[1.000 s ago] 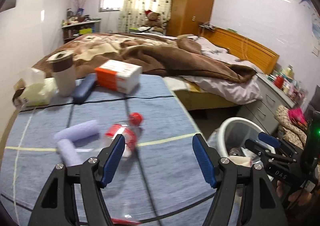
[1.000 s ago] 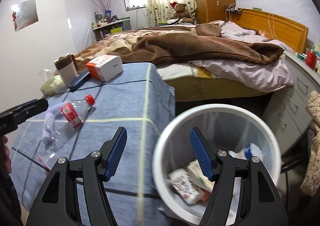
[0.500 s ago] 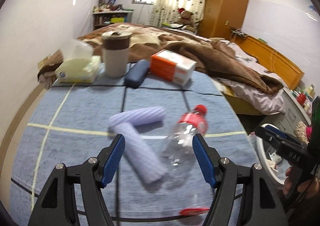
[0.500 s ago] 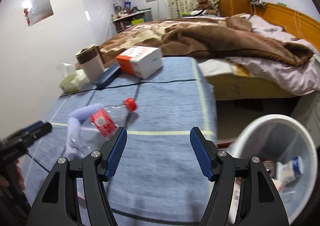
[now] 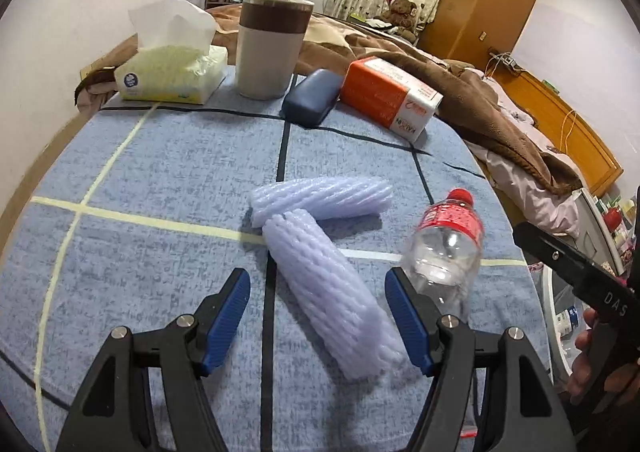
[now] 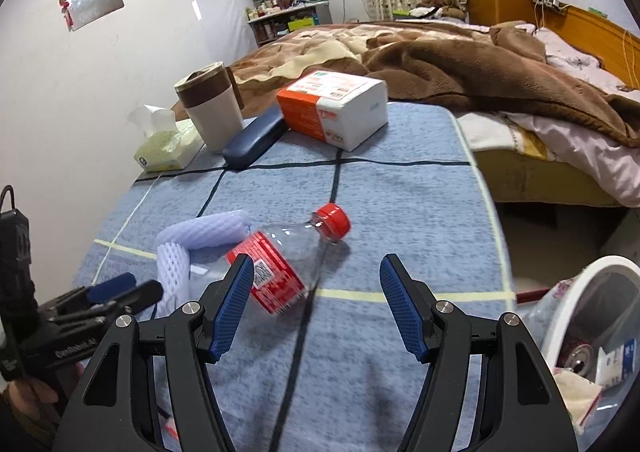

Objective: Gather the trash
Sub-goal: 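Grasp the red-label plastic bottle with the right tool while the left tool grasps the white foam net sleeve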

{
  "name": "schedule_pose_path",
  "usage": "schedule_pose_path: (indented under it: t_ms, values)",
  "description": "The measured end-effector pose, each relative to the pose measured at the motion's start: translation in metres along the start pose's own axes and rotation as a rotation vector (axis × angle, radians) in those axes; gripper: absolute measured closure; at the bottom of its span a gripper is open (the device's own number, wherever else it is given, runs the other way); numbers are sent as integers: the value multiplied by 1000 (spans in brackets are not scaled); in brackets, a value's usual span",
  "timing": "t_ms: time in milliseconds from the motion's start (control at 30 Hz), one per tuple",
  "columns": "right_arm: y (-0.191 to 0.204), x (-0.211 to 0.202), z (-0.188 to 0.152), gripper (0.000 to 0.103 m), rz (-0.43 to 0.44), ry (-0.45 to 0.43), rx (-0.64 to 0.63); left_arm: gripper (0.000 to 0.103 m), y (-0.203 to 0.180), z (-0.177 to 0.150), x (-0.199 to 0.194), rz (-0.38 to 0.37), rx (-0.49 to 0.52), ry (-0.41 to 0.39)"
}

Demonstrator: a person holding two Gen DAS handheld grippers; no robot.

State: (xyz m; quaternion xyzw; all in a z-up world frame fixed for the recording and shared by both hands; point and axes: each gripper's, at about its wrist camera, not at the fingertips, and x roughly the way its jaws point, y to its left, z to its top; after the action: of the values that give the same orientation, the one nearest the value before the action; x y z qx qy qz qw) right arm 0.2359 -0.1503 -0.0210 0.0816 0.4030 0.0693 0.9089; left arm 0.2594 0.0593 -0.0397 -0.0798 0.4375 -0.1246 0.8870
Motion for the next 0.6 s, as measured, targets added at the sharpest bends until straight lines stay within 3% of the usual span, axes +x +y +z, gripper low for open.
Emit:
schedule_pose_path:
  t_ms: [100,333,600]
  values:
    - [2,8,3,36,7,16,8,31,5,0,14,15,14,45]
    - [12,26,6,36,33,70,26,31,6,-3,28,-33,20,91]
    - [22,41,10,36,49,120,59,30,1,-8,26,-4,87,96]
